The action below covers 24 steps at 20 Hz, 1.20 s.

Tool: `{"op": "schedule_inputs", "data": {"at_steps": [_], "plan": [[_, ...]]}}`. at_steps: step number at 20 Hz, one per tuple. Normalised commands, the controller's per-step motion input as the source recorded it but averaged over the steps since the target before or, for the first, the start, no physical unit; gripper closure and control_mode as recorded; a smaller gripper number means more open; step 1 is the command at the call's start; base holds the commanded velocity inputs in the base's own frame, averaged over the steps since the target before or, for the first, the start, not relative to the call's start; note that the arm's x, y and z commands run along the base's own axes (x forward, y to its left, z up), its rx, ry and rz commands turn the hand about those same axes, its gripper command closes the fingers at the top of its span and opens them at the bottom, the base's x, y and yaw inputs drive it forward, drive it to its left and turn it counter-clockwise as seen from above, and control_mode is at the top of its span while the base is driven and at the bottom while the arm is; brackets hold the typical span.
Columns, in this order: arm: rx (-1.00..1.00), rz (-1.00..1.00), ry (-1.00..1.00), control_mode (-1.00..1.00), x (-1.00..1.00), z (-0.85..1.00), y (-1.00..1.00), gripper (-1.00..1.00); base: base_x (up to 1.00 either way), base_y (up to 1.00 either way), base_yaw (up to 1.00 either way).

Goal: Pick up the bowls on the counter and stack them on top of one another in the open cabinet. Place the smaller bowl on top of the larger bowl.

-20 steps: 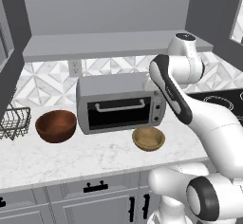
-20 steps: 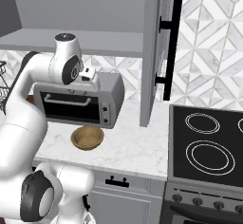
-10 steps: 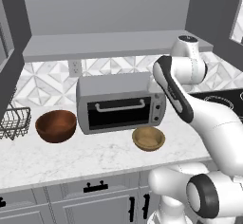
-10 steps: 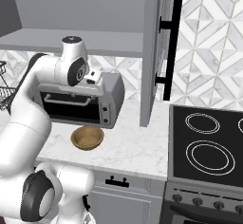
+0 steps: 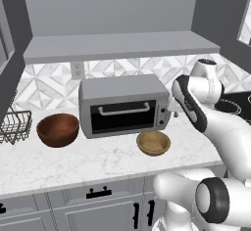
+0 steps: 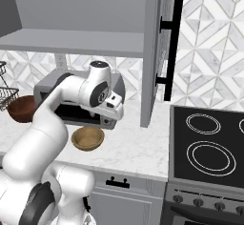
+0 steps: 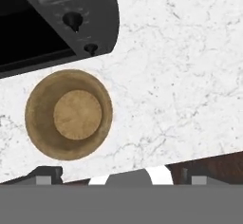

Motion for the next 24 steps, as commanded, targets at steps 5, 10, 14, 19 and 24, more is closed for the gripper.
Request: {"op": "schedule_inputs", "data": {"at_steps": [5,10,14,19,24], "plan": [[0.00,-0.11,0.05,-1.00,0.00,-0.79,0.26,-1.00,0.00,0.00,0.00],[0.01,-0.06,0.00,-1.00,0.02,-0.75,0.23,-1.00,0.00,0.00,0.00],[0.01,-0.04,0.00,-1.00,0.26,-0.75,0.31,-1.00,0.00,0.00,0.00],[0.00,0.00,0.00,-1.00,0.26,-0.56,0.29,-1.00,0.00,0.00,0.00],[0.08,0.00,0.00,-1.00,0.17,-0.29,0.03,-1.00,0.00,0.00,0.00]]}}
